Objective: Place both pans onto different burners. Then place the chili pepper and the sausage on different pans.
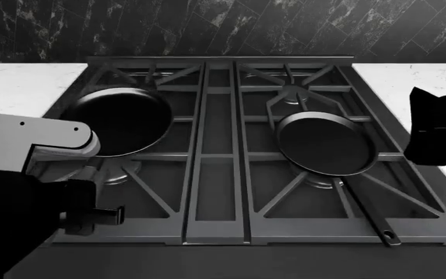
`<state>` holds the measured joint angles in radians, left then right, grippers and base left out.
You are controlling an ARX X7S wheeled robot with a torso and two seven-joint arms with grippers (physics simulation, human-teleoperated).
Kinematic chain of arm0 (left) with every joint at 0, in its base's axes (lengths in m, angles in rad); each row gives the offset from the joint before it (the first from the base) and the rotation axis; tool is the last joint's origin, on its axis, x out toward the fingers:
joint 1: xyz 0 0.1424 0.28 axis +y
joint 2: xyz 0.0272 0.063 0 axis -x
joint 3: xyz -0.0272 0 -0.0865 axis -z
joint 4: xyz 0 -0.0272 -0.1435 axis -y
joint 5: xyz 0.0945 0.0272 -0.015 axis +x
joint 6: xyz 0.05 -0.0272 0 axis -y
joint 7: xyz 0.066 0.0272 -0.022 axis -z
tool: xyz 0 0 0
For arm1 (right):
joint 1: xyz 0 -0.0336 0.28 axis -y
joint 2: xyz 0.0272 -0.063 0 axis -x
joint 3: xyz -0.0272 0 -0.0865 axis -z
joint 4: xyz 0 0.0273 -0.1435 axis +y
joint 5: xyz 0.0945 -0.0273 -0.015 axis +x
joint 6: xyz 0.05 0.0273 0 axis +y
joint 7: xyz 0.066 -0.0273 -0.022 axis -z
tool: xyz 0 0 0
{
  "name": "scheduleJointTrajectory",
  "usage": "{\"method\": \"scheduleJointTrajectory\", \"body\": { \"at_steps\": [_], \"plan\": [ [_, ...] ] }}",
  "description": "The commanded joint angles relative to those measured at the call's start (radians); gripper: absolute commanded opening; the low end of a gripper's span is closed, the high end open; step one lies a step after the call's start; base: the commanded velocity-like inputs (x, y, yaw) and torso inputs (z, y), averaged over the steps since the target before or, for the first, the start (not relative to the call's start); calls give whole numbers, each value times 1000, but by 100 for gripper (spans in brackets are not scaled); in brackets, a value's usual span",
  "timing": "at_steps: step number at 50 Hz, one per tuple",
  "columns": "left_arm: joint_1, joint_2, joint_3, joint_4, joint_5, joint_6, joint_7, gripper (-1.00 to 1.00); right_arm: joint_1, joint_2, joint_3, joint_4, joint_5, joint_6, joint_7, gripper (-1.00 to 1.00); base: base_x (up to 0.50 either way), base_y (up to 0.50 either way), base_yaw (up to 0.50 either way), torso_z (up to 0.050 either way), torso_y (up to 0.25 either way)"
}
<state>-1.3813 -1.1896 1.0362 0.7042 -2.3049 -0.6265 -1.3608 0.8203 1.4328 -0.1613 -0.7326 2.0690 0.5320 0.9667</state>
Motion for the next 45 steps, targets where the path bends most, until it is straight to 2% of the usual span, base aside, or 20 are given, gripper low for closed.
{"method": "scheduleJointTrajectory", "body": {
  "at_steps": [1, 25, 45],
  "plan": [
    [-43, -32, -31, 4, 30, 12, 11, -100, -43, 15, 19, -3, -12, -19, -11, 100, 0, 0, 0, 0, 0],
    [-1, -37, -12, 12, 64, 26, 29, -100, -195, 51, 81, -25, -46, -90, -40, 100, 0, 0, 0, 1, 2],
    [34, -42, 1, 12, 94, 37, 44, -100, -231, 48, 122, -22, -47, -82, -40, 100, 0, 0, 0, 1, 2]
  ]
}}
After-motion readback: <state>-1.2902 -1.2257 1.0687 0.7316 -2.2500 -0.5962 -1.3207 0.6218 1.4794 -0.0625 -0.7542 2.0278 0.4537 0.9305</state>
